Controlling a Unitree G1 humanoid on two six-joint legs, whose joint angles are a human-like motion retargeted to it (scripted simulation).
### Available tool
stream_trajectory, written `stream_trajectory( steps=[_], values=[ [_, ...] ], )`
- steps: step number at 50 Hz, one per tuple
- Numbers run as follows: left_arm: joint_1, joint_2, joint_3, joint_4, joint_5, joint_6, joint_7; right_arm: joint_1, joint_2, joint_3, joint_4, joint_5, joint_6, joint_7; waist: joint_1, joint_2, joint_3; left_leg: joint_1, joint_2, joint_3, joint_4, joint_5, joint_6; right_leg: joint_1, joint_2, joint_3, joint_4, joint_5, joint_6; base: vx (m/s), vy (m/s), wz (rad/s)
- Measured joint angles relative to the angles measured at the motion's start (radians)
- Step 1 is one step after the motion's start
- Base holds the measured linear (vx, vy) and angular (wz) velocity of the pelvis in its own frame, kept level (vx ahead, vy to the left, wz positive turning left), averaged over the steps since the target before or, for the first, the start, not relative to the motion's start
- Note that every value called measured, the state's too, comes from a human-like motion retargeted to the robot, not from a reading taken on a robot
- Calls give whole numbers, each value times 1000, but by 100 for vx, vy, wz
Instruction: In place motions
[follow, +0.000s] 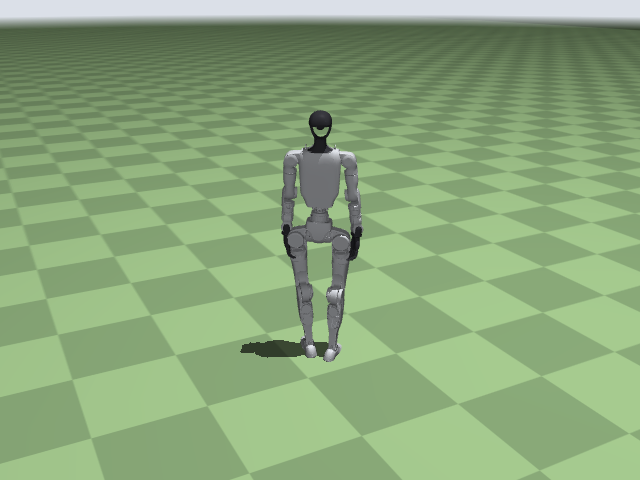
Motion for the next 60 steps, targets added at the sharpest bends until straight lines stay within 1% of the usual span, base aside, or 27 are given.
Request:
stream_trajectory(
  steps=[17,23,29,33,38,44,46,48,51,53,54,55,58,60],
  values=[
    [-3,9,-22,8,8,2,8,-8,14,26,-40,3,-11,16,-18,2,-4,12,20,23,7,-22,-10,-3,14,25,2,28,-23,0,0,0],
    [-9,12,-29,-11,7,-1,7,-8,9,23,-35,5,-11,16,-18,-2,-8,0,29,21,39,-46,-13,-4,16,33,1,38,-29,0,0,0],
    [-9,13,11,-36,-21,-9,19,-10,1,18,-28,6,-10,16,-2,-12,1,-2,38,33,69,-64,-16,-4,15,48,5,50,-35,-2,-2,-17],
    [-8,22,47,-22,-62,-8,20,-9,-1,18,-27,3,-10,14,-11,-11,-6,-2,44,38,67,-67,-17,-9,22,57,6,54,-39,0,0,0],
    [-8,42,59,-3,-67,-3,32,-8,0,16,-23,13,-8,16,-22,-15,-8,-1,50,46,72,-76,-20,-14,29,73,7,60,-42,0,0,0],
    [2,42,79,-18,-64,-7,46,-8,-6,19,-25,6,-8,19,-16,-37,2,-43,53,24,170,-109,-28,-31,12,114,24,66,-31,-1,0,-13],
    [2,33,100,-18,-86,-10,52,-11,-10,18,-28,4,-7,20,-4,-44,8,-60,46,-9,206,-106,-18,-42,2,135,33,72,-26,-1,4,-55],
    [2,21,121,-14,-114,-12,52,-18,-15,17,-29,5,-7,22,22,-53,19,-69,25,-78,226,-96,7,-49,-9,159,41,81,-26,-1,7,-99],
    [10,7,142,-7,-144,-17,52,-27,-22,18,-37,5,-7,22,60,-61,36,-70,-27,-257,228,-85,53,-61,-17,209,55,95,-25,0,12,-123],
    [15,2,145,0,-152,-20,53,-35,-26,15,-47,2,-7,23,71,-58,41,-67,-50,-367,220,-80,60,-74,-20,232,65,104,-20,1,10,-109],
    [18,1,142,6,-151,-20,54,-38,-27,11,-54,1,-7,25,70,-54,39,-63,-50,-390,211,-79,57,-83,-20,241,70,108,-17,2,7,-100],
    [21,0,138,12,-148,-20,54,-41,-28,8,-62,-1,-8,27,68,-48,36,-58,-46,-401,200,-80,52,-92,-19,248,73,112,-14,3,10,-85],
    [24,0,114,39,-134,-14,52,-48,-32,5,-92,3,-10,36,24,-34,24,-38,-31,-297,149,-101,101,-122,-20,266,83,126,-5,0,13,-68],
    [19,2,96,50,-121,-10,46,-56,-35,12,-116,11,-13,40,-10,-20,25,-26,-27,-274,115,-97,108,-145,-9,284,89,137,-7,-6,17,-82]
  ],
)
